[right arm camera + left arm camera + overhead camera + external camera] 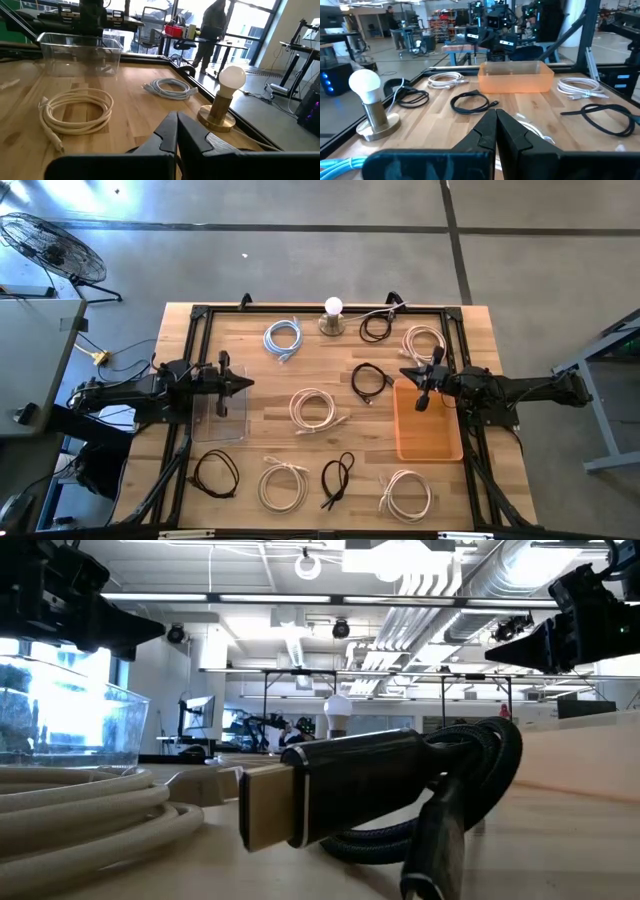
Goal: Pick & Place USB Port
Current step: Put the blue HDMI cable into the orange bin
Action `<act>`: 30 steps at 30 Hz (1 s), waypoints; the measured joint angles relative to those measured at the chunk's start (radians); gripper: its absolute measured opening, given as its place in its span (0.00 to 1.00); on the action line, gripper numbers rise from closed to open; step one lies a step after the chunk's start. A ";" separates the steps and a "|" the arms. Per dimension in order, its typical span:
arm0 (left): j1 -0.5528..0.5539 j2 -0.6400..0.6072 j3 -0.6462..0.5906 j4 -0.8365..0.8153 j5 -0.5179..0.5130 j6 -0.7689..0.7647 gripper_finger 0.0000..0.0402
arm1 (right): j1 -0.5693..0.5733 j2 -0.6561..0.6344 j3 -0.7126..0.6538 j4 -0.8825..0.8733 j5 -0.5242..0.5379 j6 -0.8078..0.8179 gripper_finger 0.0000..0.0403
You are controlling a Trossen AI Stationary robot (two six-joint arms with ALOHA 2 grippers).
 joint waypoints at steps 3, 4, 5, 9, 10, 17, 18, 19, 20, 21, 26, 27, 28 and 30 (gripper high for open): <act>0.000 0.000 0.000 0.002 0.017 0.010 0.00 | 0.000 0.000 0.000 -0.013 -0.016 0.009 0.00; 0.000 0.000 0.000 0.003 0.018 0.022 0.00 | 0.000 0.000 0.000 -0.014 -0.025 0.017 0.00; 0.000 0.000 0.005 0.002 0.018 0.037 0.00 | 0.000 0.000 0.000 -0.012 -0.034 0.025 0.00; 0.000 0.011 0.058 -0.026 0.019 0.207 0.00 | 0.000 0.000 0.000 0.015 -0.074 0.024 0.00; 0.000 0.019 0.084 -0.021 0.016 0.238 0.00 | 0.000 0.000 0.000 0.030 -0.087 0.007 0.00; 0.000 0.148 0.310 -0.190 -0.068 0.365 0.00 | 0.000 0.013 0.061 0.059 -0.094 -0.114 0.00; 0.000 0.183 0.347 -0.211 -0.085 0.377 0.00 | 0.000 0.021 0.072 0.056 -0.094 -0.119 0.00; 0.000 0.222 0.388 -0.241 -0.097 0.391 0.00 | 0.000 0.031 0.081 0.055 -0.095 -0.122 0.00; 0.000 0.267 0.431 -0.273 -0.112 0.404 0.00 | 0.000 0.041 0.088 0.053 -0.095 -0.124 0.00; 0.000 0.312 0.478 -0.315 -0.123 0.413 0.00 | 0.000 0.053 0.093 0.053 -0.094 -0.125 0.00; 0.000 0.565 0.741 -0.542 -0.246 0.419 0.00 | 0.000 0.130 0.094 0.050 -0.083 -0.139 0.00; 0.000 0.614 0.794 -0.600 -0.267 0.419 0.00 | 0.000 0.144 0.094 0.056 -0.083 -0.139 0.00; 0.000 0.665 0.845 -0.655 -0.279 0.419 0.00 | 0.000 0.158 0.094 0.064 -0.084 -0.139 0.00; 0.000 0.771 0.946 -0.745 -0.307 0.424 0.00 | 0.000 0.184 0.094 0.090 -0.085 -0.132 0.00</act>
